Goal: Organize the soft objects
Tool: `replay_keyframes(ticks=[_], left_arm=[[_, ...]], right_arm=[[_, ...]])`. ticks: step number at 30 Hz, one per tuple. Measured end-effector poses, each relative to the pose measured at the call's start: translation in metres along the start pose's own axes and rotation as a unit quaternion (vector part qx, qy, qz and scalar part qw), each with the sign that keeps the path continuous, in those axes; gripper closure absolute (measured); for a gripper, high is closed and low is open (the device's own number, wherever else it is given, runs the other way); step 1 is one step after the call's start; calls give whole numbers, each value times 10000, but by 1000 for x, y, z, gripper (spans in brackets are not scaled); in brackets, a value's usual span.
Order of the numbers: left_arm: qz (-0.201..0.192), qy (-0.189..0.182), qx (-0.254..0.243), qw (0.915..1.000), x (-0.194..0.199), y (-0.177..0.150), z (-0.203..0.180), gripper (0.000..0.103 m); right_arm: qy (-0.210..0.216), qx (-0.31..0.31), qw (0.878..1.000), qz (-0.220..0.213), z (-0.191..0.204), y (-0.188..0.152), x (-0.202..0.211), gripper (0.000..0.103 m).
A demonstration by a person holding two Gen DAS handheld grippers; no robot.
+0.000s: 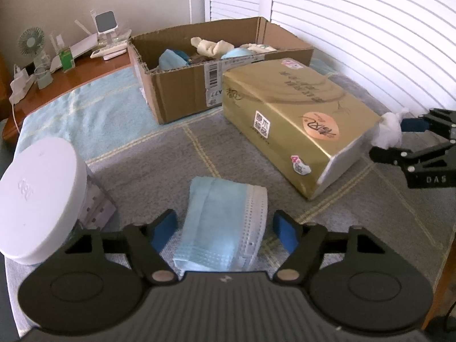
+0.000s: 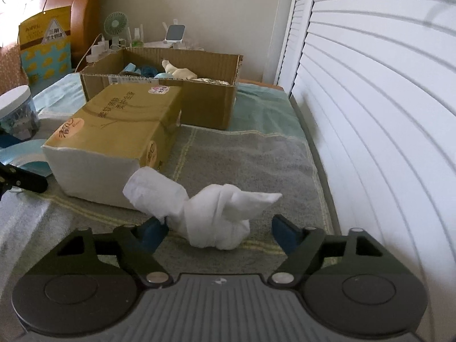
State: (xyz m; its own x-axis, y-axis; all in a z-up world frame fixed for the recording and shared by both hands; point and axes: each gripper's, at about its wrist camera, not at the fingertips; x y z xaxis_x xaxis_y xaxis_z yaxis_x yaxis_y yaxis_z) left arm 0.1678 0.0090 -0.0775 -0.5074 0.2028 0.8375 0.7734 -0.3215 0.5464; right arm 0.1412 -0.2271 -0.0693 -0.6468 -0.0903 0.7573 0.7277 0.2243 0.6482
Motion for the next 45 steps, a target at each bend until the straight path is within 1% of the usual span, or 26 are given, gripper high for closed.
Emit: replay_keyframes(ticks=[1,2,3,4,6,8,12,19,23,29,35,38,42,45], left_arm=[[-1,-18,9,10000,1,0,0,37],[-5,-35,12,10000,1,0,1,45],[-12,-58,1,10000,2,1,1,49],[-13,-60,-19,10000,3,1,1,54],[-12,-54,-53,10000,4,1,1,55],[3,-59,-81,10000,5,1,1,62],[-11,-65,-121,9999,9,1,1,66],[-60,-95,-201,9997,26,5,2,66],[-127,-208,-174,9996,41,12,7,66],[-423,-257,-303,9983,62,47,11,66],[-772,-262,-525,9953,65,98,10,66],[-881,-229,-629,9939,57,126,14,66],[-825,-225,-549,9948,33,162,23,66],[-810,-204,-551,9950,15,179,28,66]], right_arm=[[34,-35,10000,-3,0,0,1,31],[85,-83,9999,-8,-1,1,2,35],[136,-133,9998,-4,-2,1,4,43],[149,-174,9997,5,-2,1,5,45],[101,-229,9997,-1,-2,2,7,45],[64,-273,9996,-26,-3,3,10,45],[-14,-326,9994,-84,-5,6,20,46],[-39,-259,9992,-288,-2,14,41,46],[-24,-193,9991,-374,2,19,49,46],[41,-126,9986,-514,8,23,59,46],[74,-112,9984,-556,9,25,62,46],[78,-102,9982,-584,9,25,64,46],[64,-121,9982,-591,7,24,65,46],[36,-138,9983,-562,5,24,63,46]])
Point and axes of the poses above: each gripper's, at about its wrist camera, not at the fingertips, and x roughly against the way its jaws point, z to its left, y to its top, and after that the axes turned 4 degrees about z, right-handed
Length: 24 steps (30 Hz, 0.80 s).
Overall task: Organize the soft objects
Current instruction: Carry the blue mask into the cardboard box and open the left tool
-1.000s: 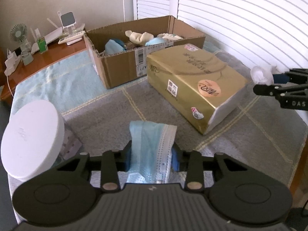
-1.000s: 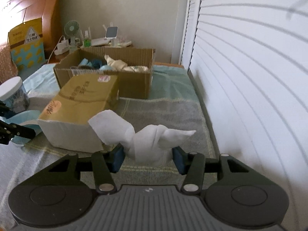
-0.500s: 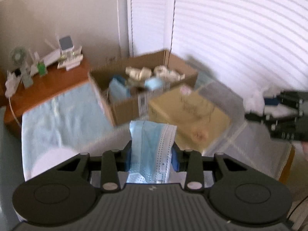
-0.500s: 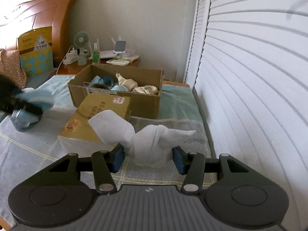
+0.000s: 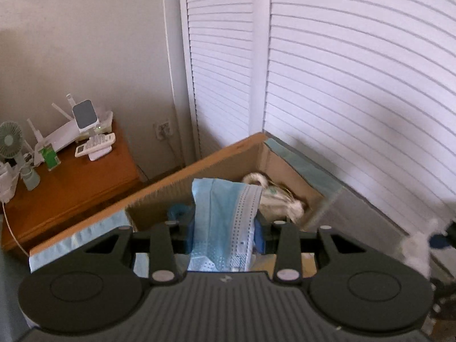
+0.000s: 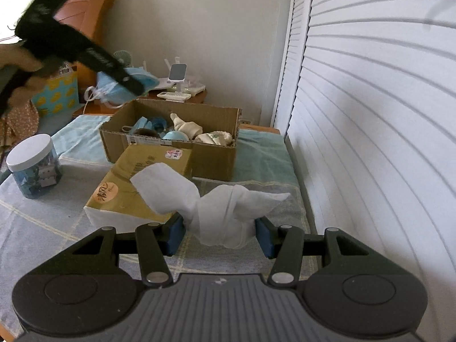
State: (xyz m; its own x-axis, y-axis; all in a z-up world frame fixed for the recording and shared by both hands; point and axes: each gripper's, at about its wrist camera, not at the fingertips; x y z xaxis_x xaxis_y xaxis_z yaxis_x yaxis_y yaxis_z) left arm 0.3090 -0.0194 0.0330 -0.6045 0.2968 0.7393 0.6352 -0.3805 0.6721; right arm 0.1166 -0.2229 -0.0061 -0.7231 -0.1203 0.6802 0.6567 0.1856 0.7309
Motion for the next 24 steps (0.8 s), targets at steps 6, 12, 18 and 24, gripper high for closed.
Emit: replay_keyframes(ticks=[6,12,18,24], left_arm=[[84,76,161,9998,-35,14,10,64],[-44,310,366,9988,-48,10,15,11],[-111,489,448,9977,-24,-6,16,4],[-189,628,518,9965,12,-40,2,1]], right_arm=[[-51,-63,10000,49,-7,1,-6,46],[-81,-99,9999,77,-11,1,-9,46],[-74,-124,9999,72,-11,2,-8,46],[-33,-141,9998,154,-8,7,-9,46]])
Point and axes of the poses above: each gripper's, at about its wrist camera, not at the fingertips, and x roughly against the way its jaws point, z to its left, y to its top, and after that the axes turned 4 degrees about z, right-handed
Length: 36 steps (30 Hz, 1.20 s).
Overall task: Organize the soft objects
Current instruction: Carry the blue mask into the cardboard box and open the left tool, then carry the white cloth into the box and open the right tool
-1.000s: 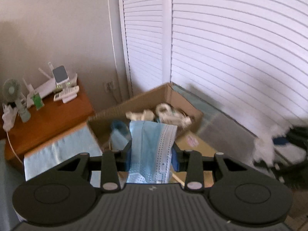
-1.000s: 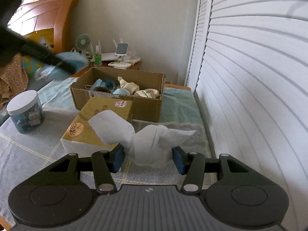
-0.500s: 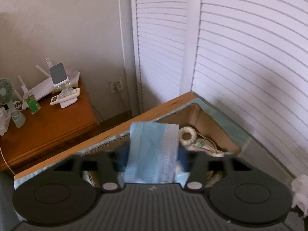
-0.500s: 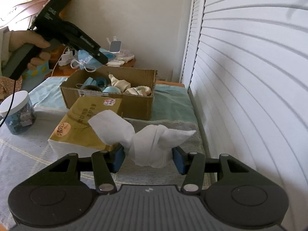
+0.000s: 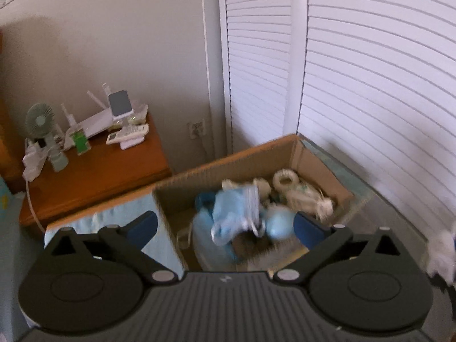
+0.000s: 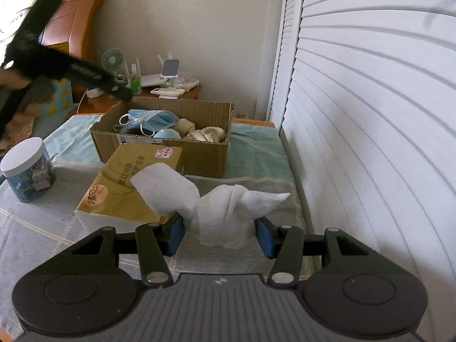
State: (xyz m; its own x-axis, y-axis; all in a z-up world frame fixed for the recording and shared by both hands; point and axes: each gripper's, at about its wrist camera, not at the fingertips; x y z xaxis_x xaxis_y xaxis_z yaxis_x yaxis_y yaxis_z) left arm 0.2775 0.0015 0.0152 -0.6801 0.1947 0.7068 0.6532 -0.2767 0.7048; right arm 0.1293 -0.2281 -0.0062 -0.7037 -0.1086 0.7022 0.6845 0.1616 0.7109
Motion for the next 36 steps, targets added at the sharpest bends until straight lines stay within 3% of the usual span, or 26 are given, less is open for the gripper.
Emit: replay_keyframes(ticks=[7,12,23,36], left_arm=[[-68,253,247,9994,40,-62,-20,1],[-121,312,439,9985,62,-89,-29,1],[-602,523,656,9946,93,-108,-33,1],[-635,587,894,9922,86,-121,-21,1]], right_arm=[[5,68,9999,114,8,13,1,46],[-79,85,9997,219,14,24,-1,46],[-91,206,9992,322,21,57,-20,46],[132,385,9982,446,26,153,-99,45]])
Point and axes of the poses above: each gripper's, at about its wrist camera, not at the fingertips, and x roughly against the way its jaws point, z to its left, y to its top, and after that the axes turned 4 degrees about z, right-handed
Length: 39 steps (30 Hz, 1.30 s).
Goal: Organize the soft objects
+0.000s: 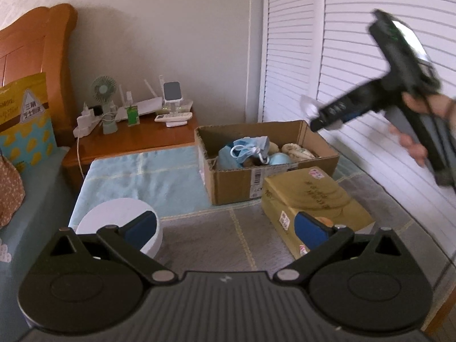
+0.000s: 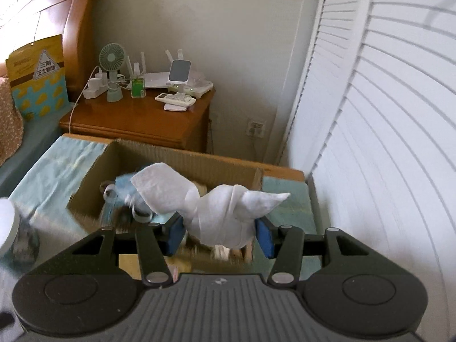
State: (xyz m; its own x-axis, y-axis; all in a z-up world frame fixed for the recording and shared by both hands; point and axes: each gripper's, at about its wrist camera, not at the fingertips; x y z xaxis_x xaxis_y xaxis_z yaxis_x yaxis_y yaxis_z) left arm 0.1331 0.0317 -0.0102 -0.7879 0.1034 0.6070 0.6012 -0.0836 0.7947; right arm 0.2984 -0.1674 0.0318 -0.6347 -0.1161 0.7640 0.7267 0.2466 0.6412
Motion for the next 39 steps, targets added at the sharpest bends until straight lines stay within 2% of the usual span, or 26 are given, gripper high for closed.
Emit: replay_keyframes(ticks=[7,8,10,12,17,19,26,30,39], left_arm=[[57,75,105,9999,-5,-6,8,1],[76,86,124,9999,-5,-6,9,1],[99,137,182,9997,-7,-6,11,1],[97,135,217,9996,-6,-6,13,1],[125,106,309,9994,-5,-3,11,1],[156,-10,339,9993,-2,-1,11,1],[157,208,197,9995,8,18,-1,1],[345,381,194,9985,11,33,-11,1],[553,286,285,9977,13,43,-24,1]], right_arm=[[101,131,9995,280,7,35,-48,43],[85,106,9994,316,7,38,-53,40],[56,57,9993,372,5,39,-58,23],[-1,-1,9995,320,2,34,-56,15],[-47,-231,9993,300,-6,17,-30,4],[-37,-325,9991,283,-8,5,-12,0],[-265,-751,9955,511,7,-55,49,0],[-391,-1070,9922,499,17,-84,80,0],[-509,-1288,9898,332,22,-106,111,0]])
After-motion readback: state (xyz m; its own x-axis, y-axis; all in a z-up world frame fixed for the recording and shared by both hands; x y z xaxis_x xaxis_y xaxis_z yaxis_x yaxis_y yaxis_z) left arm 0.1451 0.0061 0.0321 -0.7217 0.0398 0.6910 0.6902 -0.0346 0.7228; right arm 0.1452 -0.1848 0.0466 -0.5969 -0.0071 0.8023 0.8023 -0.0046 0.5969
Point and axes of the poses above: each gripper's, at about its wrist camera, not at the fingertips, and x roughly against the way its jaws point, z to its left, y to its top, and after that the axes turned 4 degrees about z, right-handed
